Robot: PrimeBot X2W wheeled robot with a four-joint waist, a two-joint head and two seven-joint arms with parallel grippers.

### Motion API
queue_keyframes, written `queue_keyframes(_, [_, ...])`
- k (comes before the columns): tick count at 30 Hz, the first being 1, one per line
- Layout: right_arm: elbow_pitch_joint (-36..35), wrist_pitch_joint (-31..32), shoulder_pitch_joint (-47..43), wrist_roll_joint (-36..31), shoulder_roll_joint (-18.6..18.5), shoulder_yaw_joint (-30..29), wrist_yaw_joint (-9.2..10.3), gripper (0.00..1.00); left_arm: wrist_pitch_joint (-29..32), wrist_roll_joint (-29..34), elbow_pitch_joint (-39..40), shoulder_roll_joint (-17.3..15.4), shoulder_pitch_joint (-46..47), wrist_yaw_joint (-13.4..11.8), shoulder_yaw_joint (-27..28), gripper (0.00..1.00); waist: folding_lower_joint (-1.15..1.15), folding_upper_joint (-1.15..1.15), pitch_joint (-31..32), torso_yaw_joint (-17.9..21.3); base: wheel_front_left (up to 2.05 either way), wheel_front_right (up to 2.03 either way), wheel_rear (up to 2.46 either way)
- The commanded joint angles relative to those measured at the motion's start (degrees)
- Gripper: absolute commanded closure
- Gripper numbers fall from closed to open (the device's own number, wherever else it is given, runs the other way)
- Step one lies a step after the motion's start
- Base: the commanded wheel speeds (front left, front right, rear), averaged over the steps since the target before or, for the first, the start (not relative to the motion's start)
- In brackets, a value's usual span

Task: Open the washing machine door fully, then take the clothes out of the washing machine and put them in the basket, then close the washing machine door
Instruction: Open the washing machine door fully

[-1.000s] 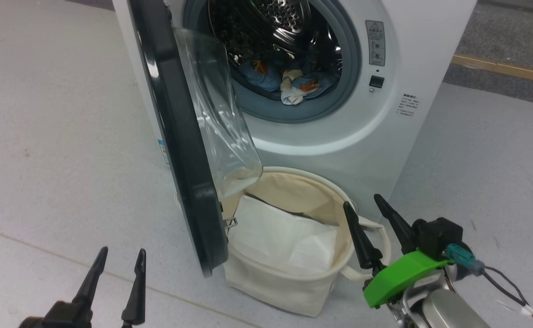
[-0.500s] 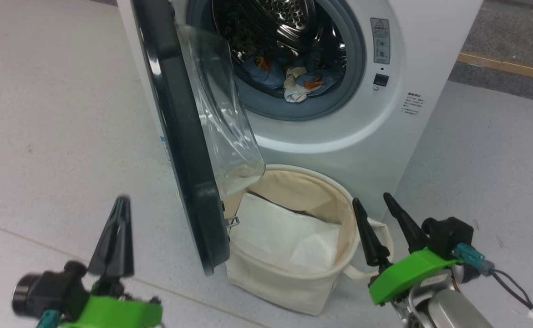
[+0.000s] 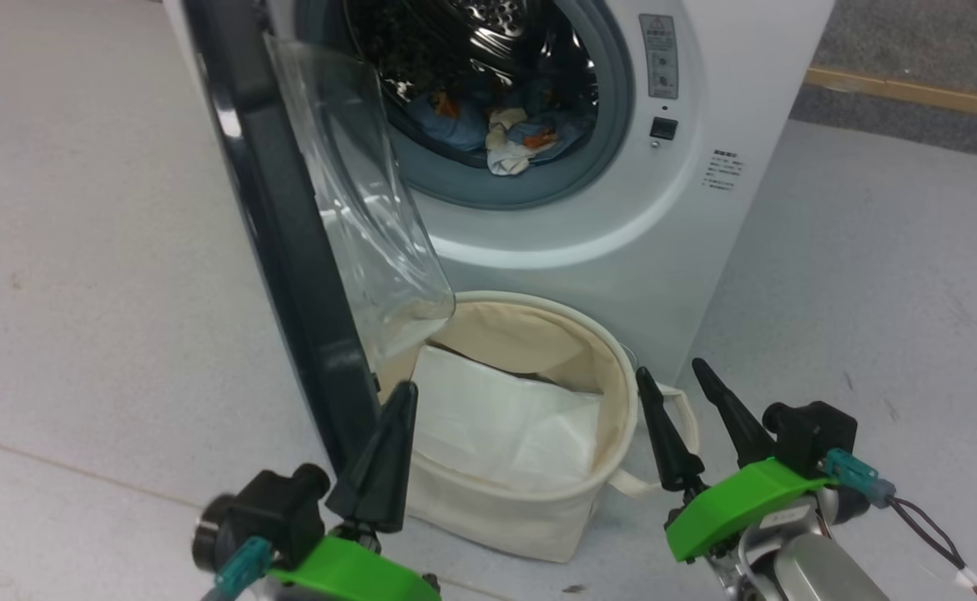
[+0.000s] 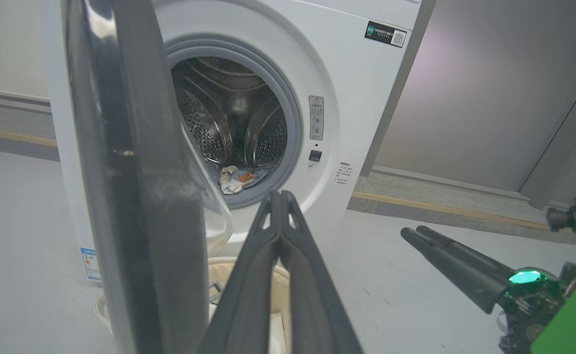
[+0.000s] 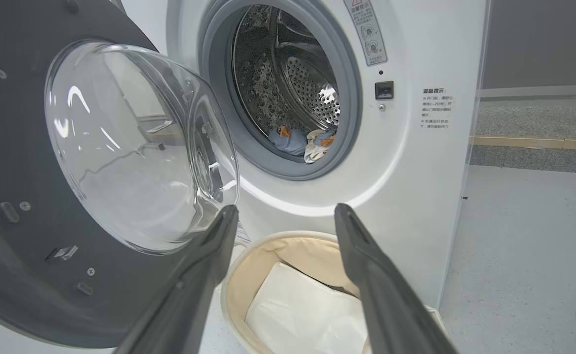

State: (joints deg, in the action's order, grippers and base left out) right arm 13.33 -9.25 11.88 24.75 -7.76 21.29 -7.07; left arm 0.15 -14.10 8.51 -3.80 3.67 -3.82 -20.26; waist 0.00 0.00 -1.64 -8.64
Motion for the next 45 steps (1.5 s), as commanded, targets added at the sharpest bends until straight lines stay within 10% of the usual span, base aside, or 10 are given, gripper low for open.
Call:
queue_keyframes(1, [-1.64, -0.79, 1.71, 0.04, 0.56, 0.76, -0.42, 0.0, -0.21, -0.49, 1.04, 0.32, 2.95, -0.49, 1.66, 1.0, 0.0, 0.0, -0.41, 0.43, 0.0, 0.0, 0.0])
queue_keyframes(11, [-0.4, -1.23, 2.65, -0.04, 0.49, 0.48, -0.42, 0.0, -5.45, -4.57, -12.92, 0.83, 7.85, -5.01, 2.3, 1.0, 0.0, 0.0, -1.44, 0.87, 0.0, 0.0, 0.0])
queue_keyframes(22, [-0.37, -1.54, 1.99, 0.0, 0.51, 0.11, -0.42, 0.0, -6.57, -5.9, -11.02, -0.85, 3.58, -8.86, 5.88, 1.0, 0.0, 0.0, -1.1, -3.27, 0.0, 0.0, 0.0])
queue_keyframes(45, [0.05, -1.32, 1.59, 0.82, 1.21, 0.23, -0.42, 0.0, -9.24, -13.44, -28.67, -17.13, 10.56, -8.27, 25.92, 1.0, 0.0, 0.0, 0.29, -1.68, 0.0, 0.0, 0.0])
